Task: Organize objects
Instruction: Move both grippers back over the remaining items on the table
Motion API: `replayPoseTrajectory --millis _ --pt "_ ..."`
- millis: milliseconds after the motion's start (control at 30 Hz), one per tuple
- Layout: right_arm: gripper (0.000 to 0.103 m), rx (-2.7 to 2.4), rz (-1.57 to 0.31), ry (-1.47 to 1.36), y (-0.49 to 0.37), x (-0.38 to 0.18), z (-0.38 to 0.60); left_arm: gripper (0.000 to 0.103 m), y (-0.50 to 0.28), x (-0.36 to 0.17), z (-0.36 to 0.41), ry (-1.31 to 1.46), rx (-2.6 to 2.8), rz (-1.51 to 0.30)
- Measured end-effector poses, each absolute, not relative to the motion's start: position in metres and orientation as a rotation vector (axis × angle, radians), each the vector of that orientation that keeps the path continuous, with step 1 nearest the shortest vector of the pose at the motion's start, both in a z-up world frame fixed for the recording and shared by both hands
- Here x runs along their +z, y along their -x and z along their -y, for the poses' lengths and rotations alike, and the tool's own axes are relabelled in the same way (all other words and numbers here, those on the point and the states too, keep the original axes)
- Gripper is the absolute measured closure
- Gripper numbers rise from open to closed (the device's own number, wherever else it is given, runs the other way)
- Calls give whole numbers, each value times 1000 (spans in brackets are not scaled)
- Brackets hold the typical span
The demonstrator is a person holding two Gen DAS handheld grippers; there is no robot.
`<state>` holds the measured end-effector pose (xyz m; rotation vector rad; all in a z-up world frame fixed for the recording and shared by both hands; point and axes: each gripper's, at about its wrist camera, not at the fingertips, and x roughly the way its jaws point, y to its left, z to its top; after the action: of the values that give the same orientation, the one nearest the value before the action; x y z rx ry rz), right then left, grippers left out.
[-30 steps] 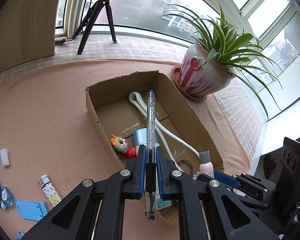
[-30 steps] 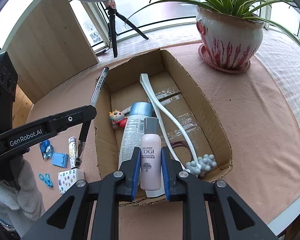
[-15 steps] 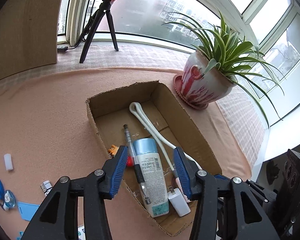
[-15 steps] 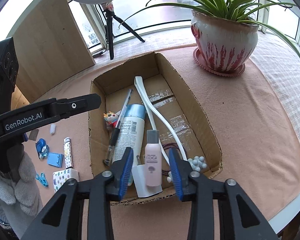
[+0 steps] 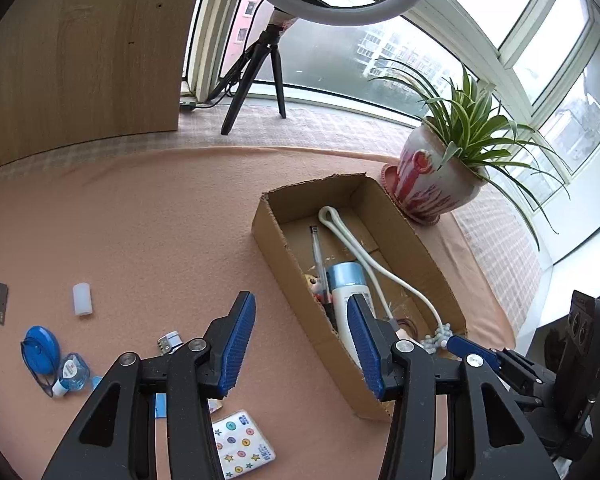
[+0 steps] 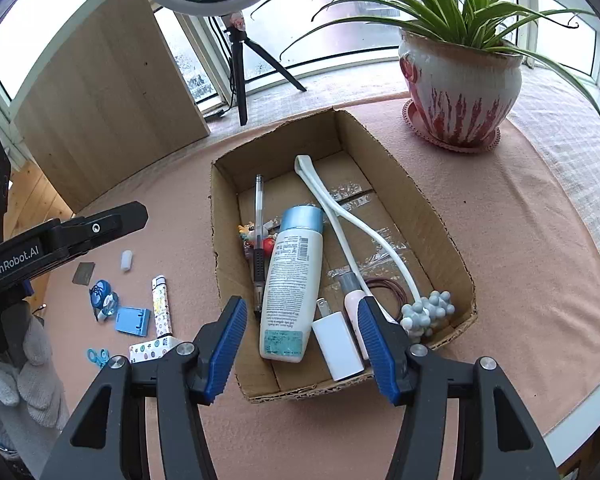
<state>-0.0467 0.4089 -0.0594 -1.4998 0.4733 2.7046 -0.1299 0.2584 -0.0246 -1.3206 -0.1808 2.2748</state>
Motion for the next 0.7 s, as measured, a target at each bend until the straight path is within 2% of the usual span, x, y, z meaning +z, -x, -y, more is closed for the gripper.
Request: replayPoseTrajectory --millis 433,700 --pt "49 2765 -441 1534 45 -60 -350 51 103 -58 -115 1449 2393 230" --pt "49 2828 -317 1567 44 -66 -289 51 94 -83 -17 1546 2455 325"
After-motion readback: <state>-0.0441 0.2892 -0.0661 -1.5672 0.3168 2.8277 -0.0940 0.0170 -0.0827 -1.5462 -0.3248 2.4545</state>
